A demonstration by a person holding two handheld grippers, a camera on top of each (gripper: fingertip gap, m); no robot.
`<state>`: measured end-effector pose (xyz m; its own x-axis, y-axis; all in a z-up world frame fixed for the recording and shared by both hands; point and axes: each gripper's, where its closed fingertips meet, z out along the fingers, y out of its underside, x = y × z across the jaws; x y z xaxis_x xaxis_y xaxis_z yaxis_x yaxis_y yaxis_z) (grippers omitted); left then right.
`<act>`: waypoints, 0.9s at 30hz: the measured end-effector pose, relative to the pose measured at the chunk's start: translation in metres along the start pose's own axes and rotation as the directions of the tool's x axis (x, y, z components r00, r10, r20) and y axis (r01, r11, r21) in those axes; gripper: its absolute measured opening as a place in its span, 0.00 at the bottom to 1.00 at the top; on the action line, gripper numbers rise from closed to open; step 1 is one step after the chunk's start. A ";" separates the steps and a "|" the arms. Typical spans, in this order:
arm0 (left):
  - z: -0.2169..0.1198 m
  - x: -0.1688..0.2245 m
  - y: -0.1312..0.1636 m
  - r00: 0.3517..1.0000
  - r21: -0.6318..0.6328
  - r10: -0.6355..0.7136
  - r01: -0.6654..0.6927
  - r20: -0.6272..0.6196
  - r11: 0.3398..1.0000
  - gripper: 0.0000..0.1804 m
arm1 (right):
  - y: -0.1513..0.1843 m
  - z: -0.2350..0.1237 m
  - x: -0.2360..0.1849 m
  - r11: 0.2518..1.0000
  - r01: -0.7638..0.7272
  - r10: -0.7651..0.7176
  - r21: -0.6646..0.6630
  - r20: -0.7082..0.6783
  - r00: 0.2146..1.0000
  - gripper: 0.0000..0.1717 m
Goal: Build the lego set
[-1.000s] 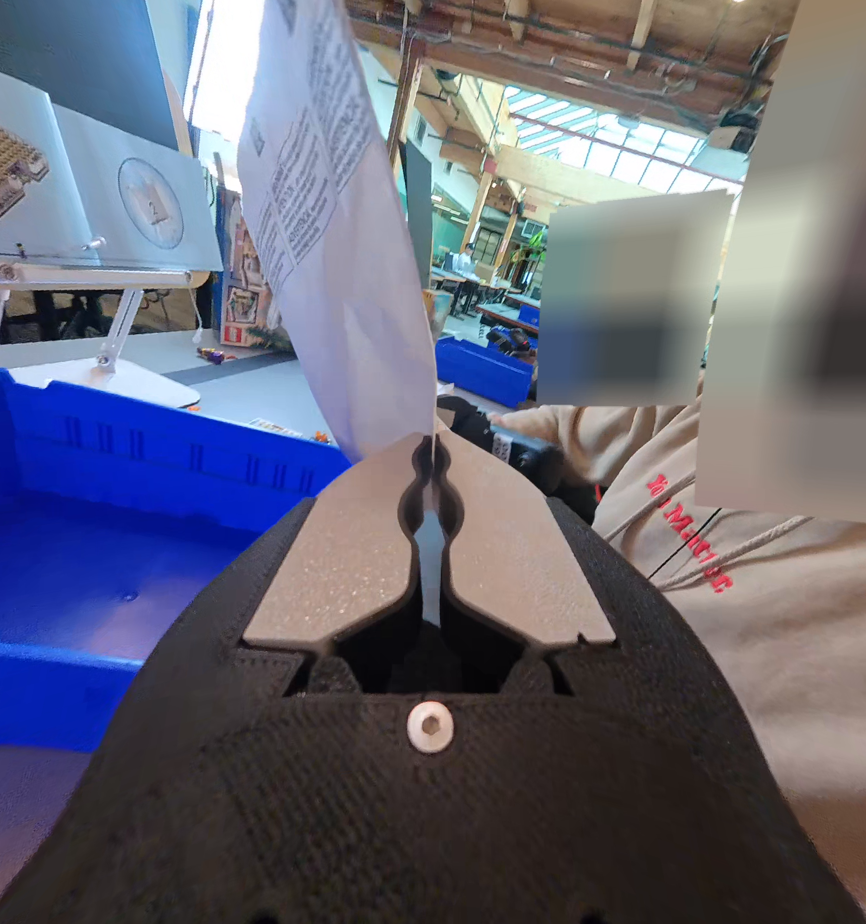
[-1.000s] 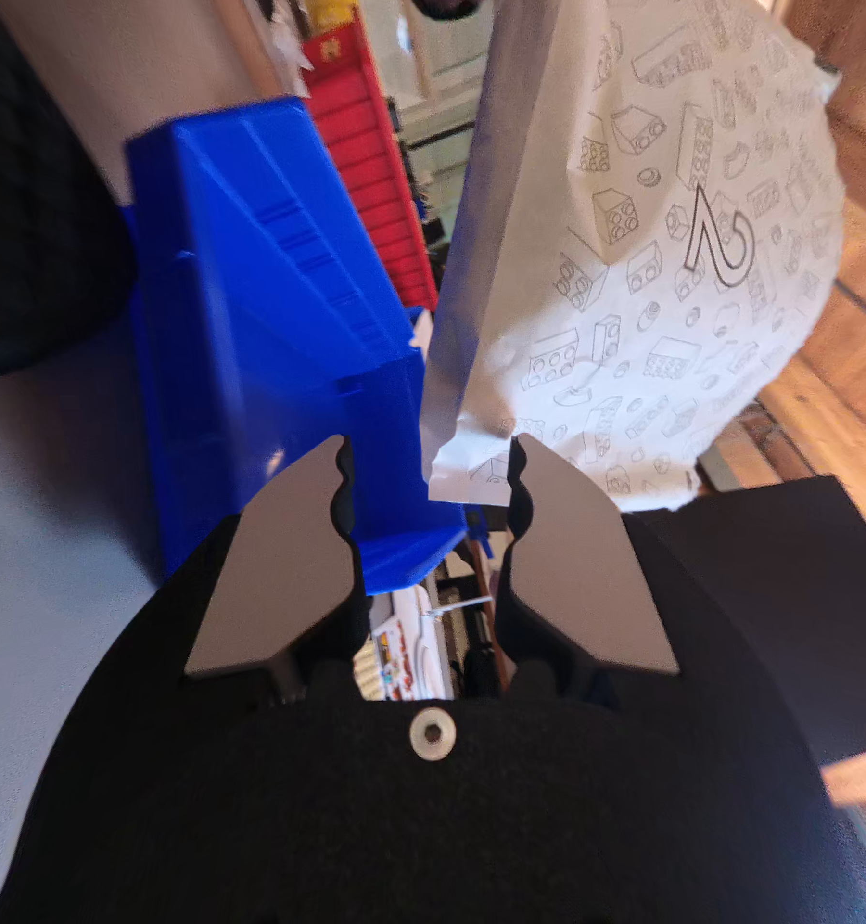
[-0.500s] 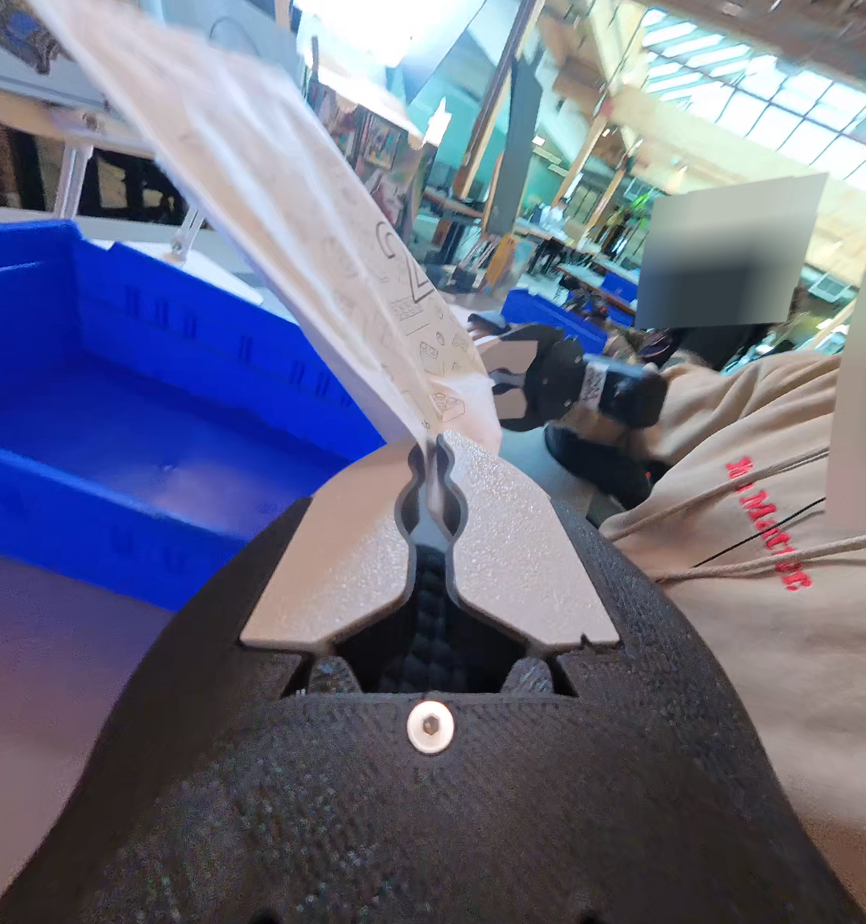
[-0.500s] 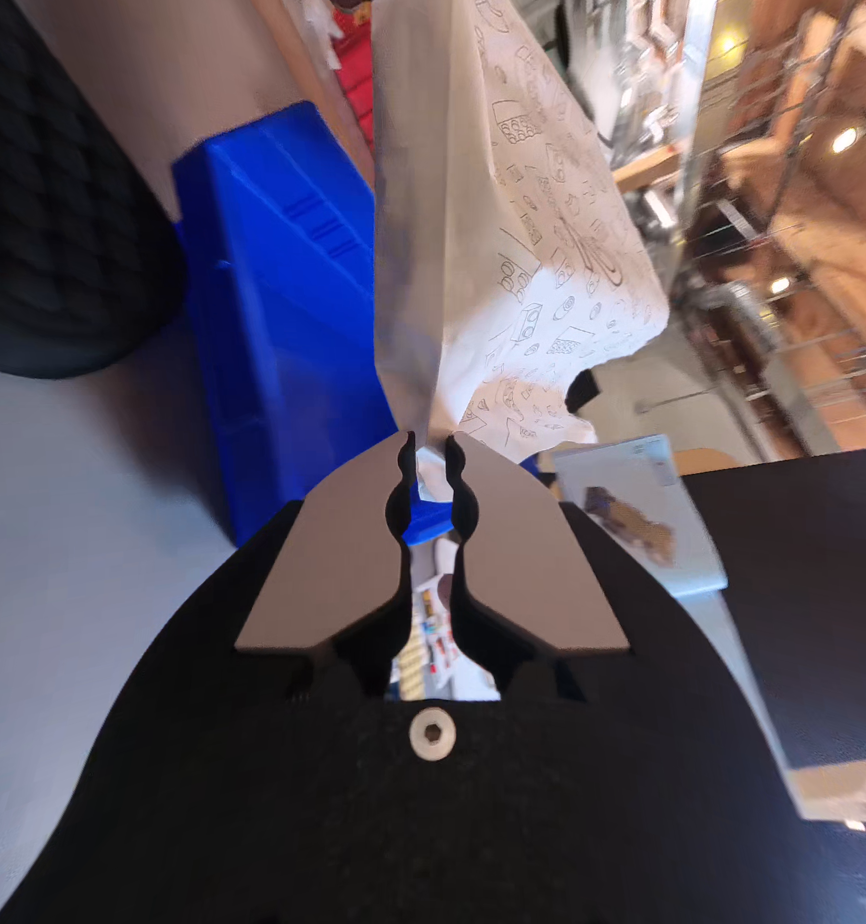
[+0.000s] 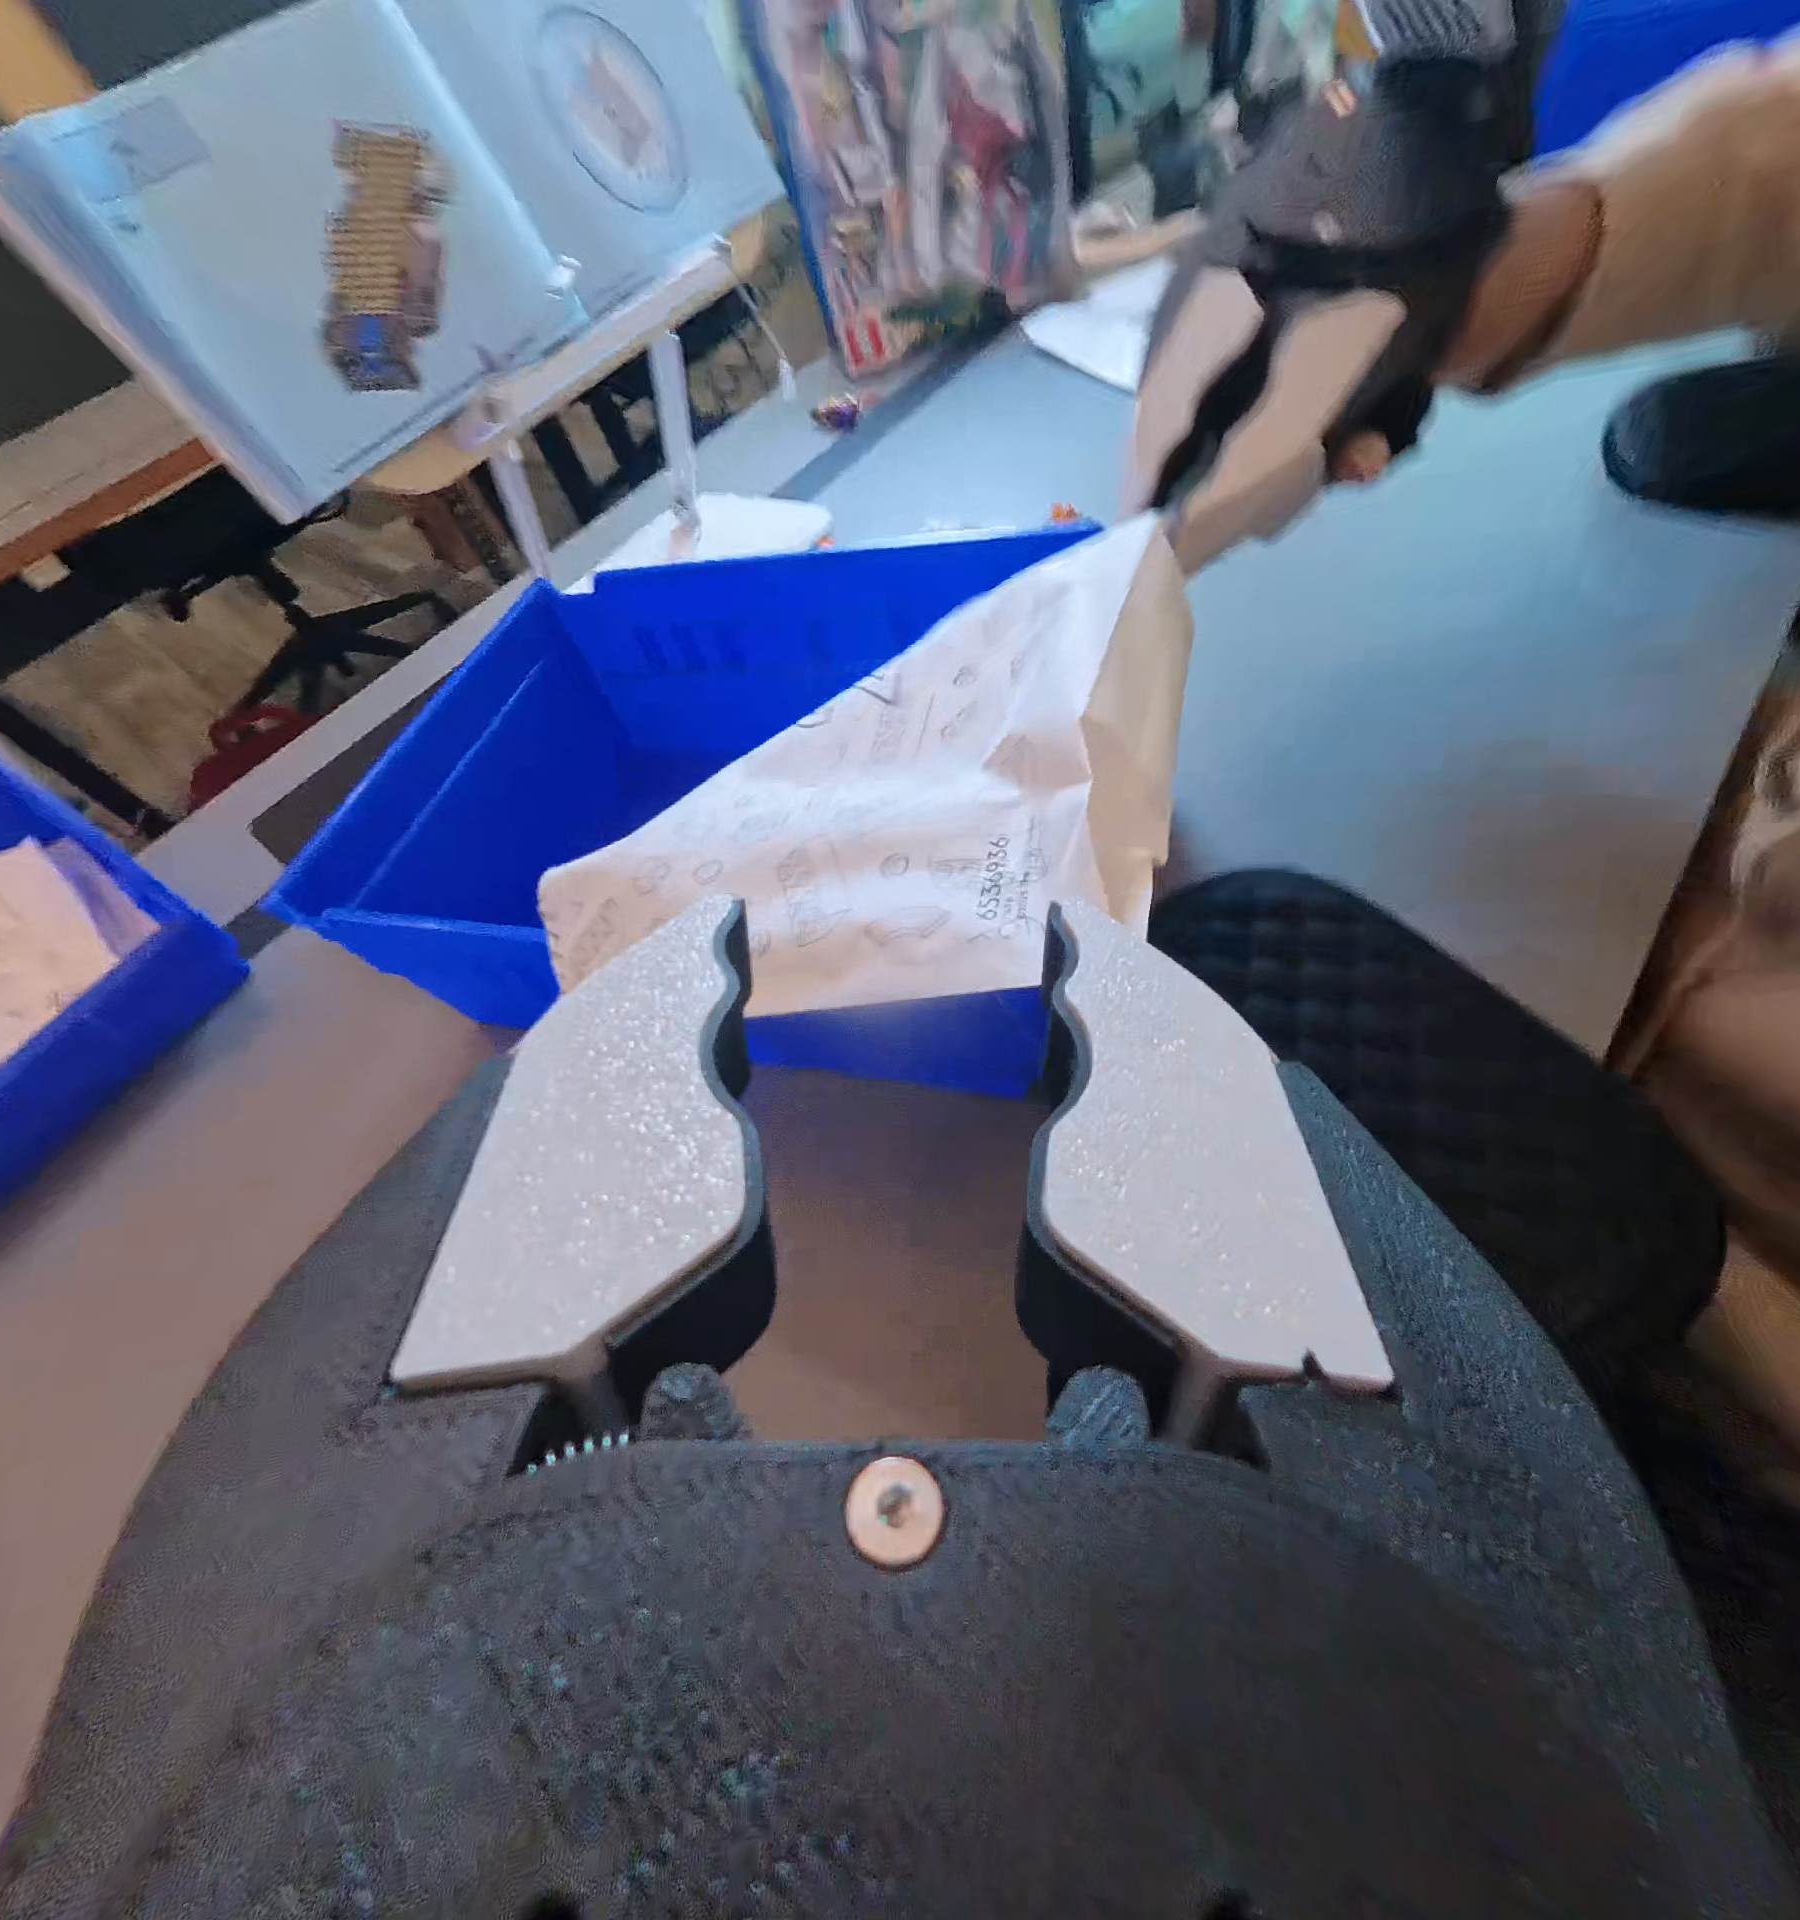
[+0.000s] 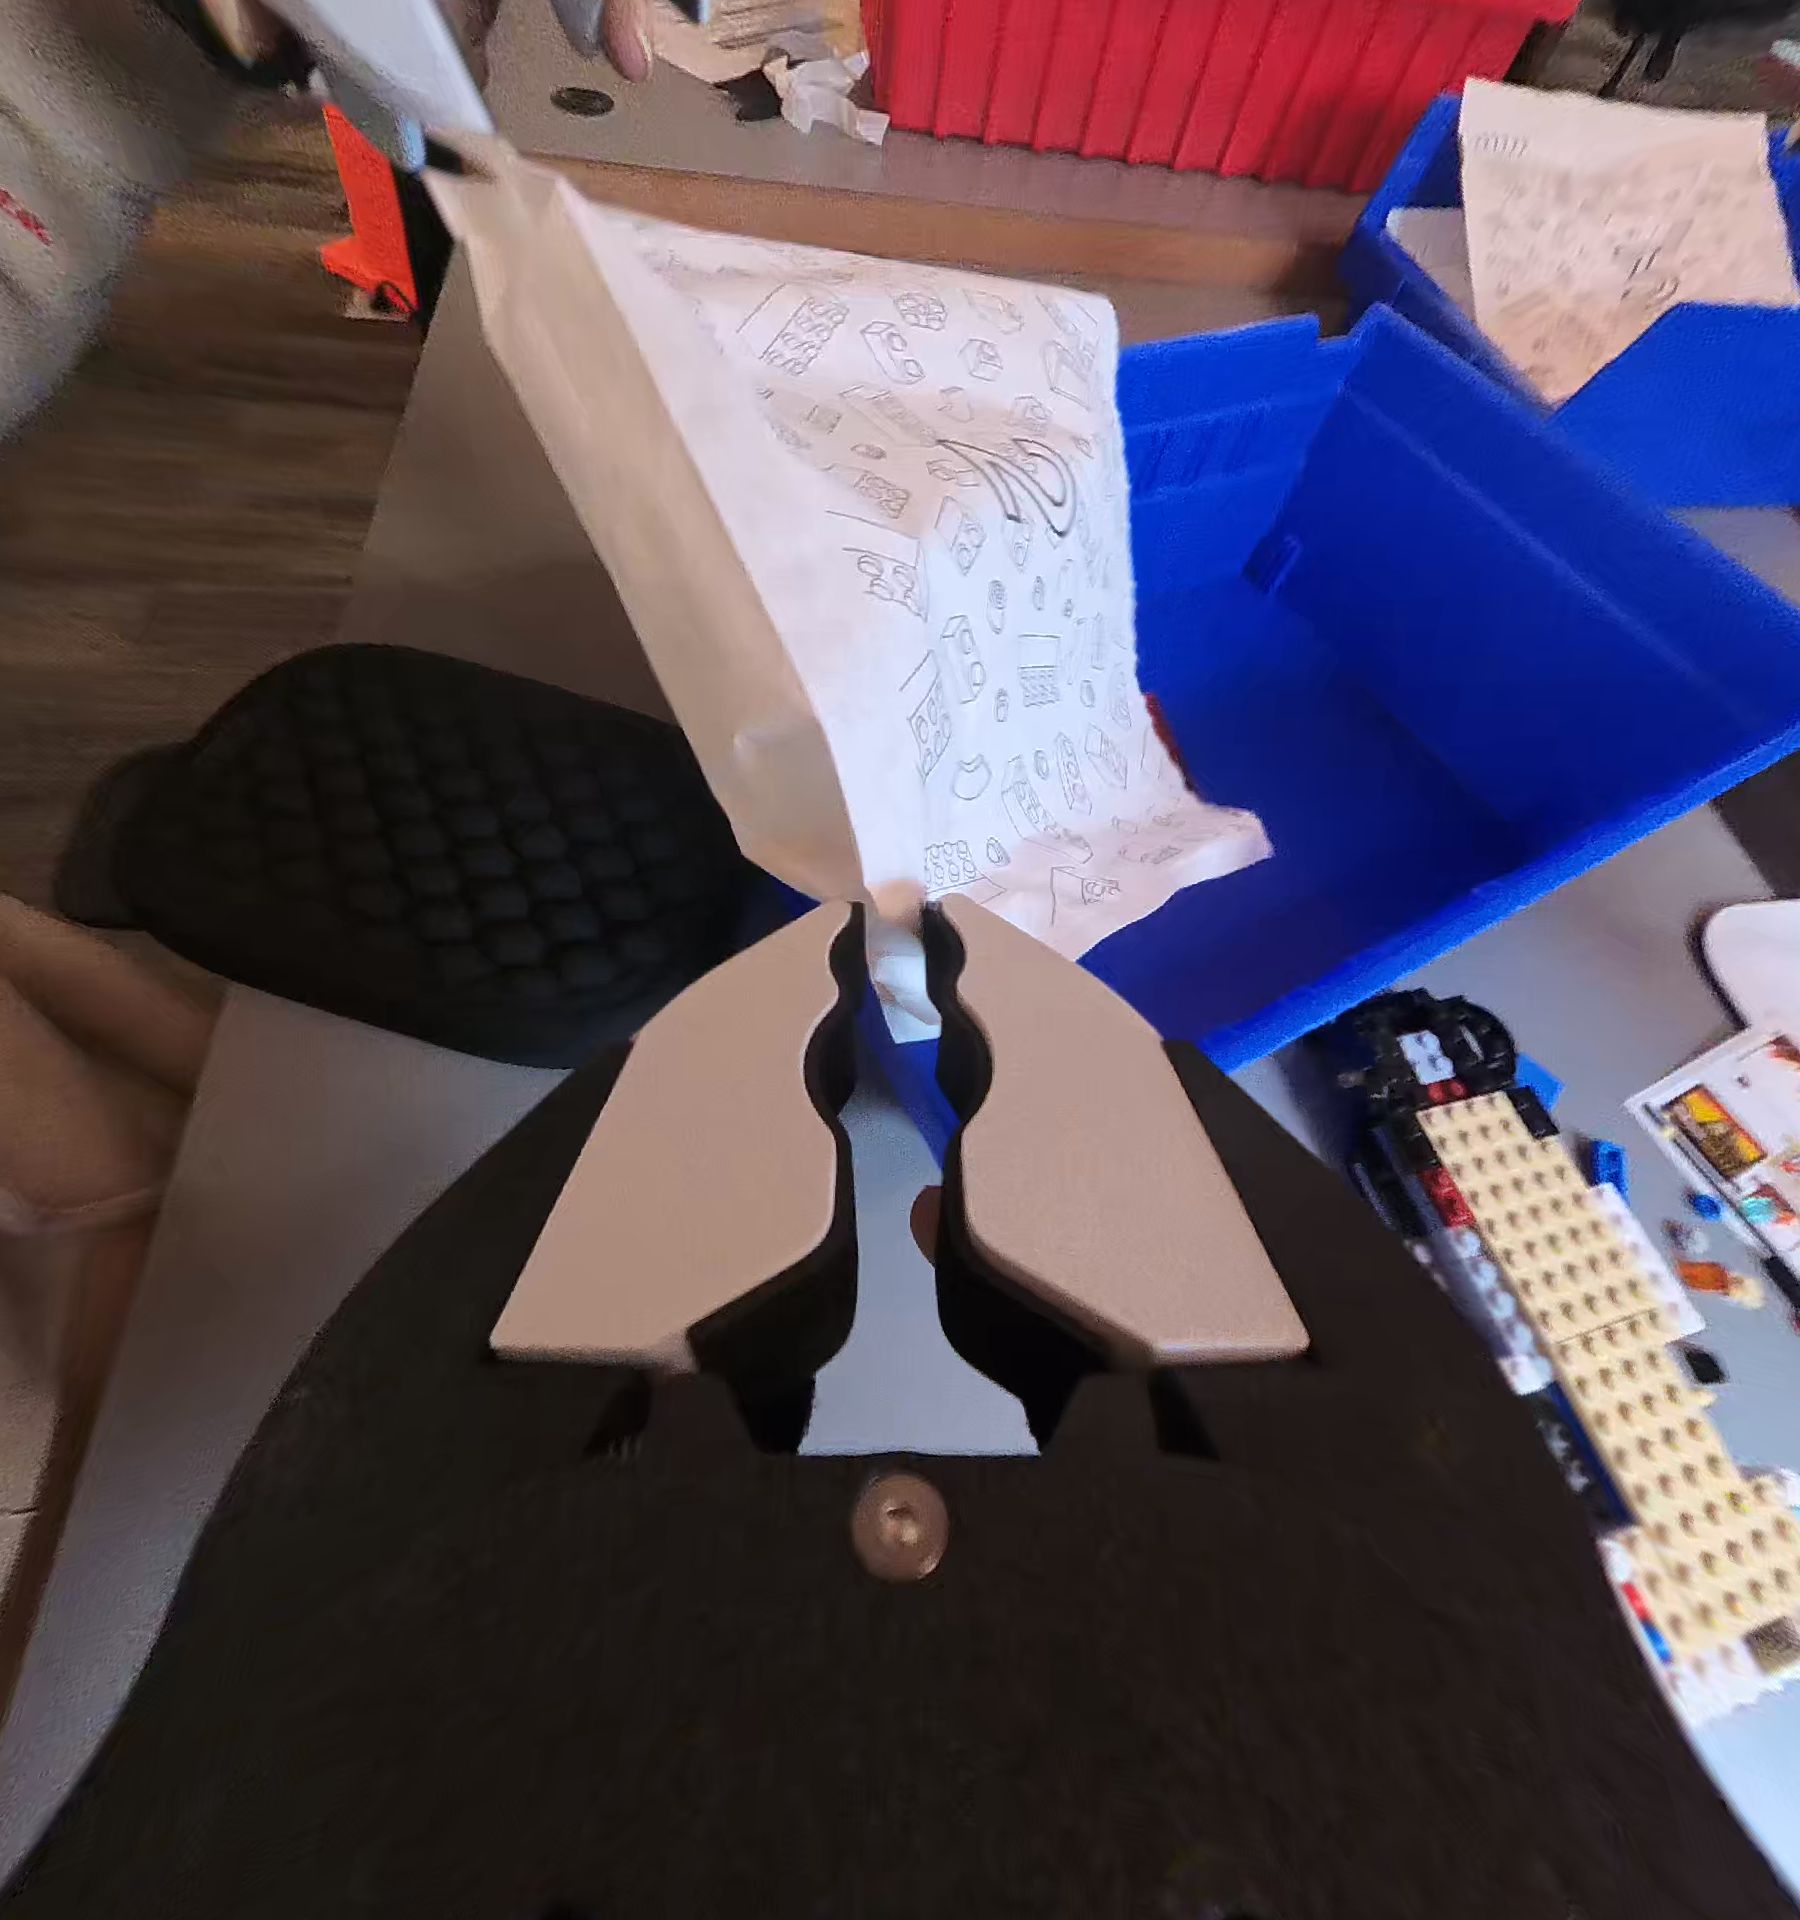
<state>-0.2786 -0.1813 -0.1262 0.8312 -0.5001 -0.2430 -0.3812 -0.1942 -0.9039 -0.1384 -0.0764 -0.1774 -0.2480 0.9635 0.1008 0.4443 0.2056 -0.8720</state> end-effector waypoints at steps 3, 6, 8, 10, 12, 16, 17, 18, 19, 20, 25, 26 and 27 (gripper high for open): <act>0.005 0.014 0.004 0.982 -0.089 0.186 -0.189 -0.044 0.978 0.32 | 0.001 -0.002 0.003 0.996 -0.093 0.093 -0.010 0.021 0.995 0.06; -0.001 0.027 -0.003 0.964 -0.086 0.244 -0.253 -0.108 0.964 0.32 | -0.002 -0.007 0.006 0.986 -0.165 0.165 0.001 0.041 0.985 0.06; -0.013 0.021 -0.010 0.968 -0.055 0.242 -0.246 -0.067 0.968 0.31 | -0.003 -0.010 0.007 0.976 -0.218 0.218 0.008 0.055 0.974 0.05; -0.023 0.013 -0.011 0.976 -0.025 0.214 -0.215 -0.041 0.976 0.30 | -0.003 -0.012 0.007 0.959 -0.282 0.280 0.021 0.071 0.957 0.05; -0.022 0.010 -0.004 0.976 -0.036 0.217 -0.217 -0.009 0.975 0.30 | -0.003 -0.012 0.008 0.952 -0.305 0.303 0.028 0.076 0.950 0.05; -0.004 -0.006 -0.011 0.941 -0.078 0.327 -0.321 0.083 0.944 0.30 | -0.007 -0.011 0.008 0.930 -0.367 0.362 0.032 0.095 0.927 0.05; 0.002 -0.013 -0.015 0.937 -0.083 0.340 -0.334 0.082 0.939 0.32 | -0.008 -0.010 0.009 0.932 -0.362 0.358 0.032 0.086 0.930 0.05; 0.008 -0.019 -0.020 0.933 -0.083 0.351 -0.345 0.077 0.935 0.32 | -0.009 -0.011 0.010 0.934 -0.355 0.352 0.029 0.077 0.933 0.05; 0.014 -0.025 -0.028 0.927 -0.072 0.369 -0.364 0.067 0.929 0.33 | -0.010 -0.011 0.010 0.934 -0.355 0.352 0.027 0.073 0.933 0.05; 0.022 -0.029 -0.035 0.916 -0.068 0.398 -0.394 0.050 0.917 0.33 | -0.012 -0.012 0.010 0.933 -0.360 0.357 0.030 0.074 0.931 0.05; 0.065 -0.035 -0.045 0.878 -0.069 0.460 -0.471 -0.131 0.879 0.20 | -0.016 -0.016 0.010 0.933 -0.357 0.355 0.032 0.067 0.933 0.05; 0.070 -0.036 -0.047 0.865 -0.059 0.480 -0.492 -0.146 0.869 0.07 | -0.018 -0.018 0.011 0.936 -0.348 0.346 0.042 0.062 0.936 0.05; 0.073 -0.035 -0.048 0.861 -0.038 0.477 -0.491 -0.177 0.870 0.00 | -0.021 -0.020 0.012 0.944 -0.323 0.319 0.065 0.060 0.946 0.05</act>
<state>-0.2599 -0.0925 -0.1000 0.4616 -0.6727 -0.5783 -0.7553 0.0440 -0.6540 -0.1335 -0.0652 -0.1486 -0.1443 0.9667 -0.2114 0.4432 -0.1278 -0.8872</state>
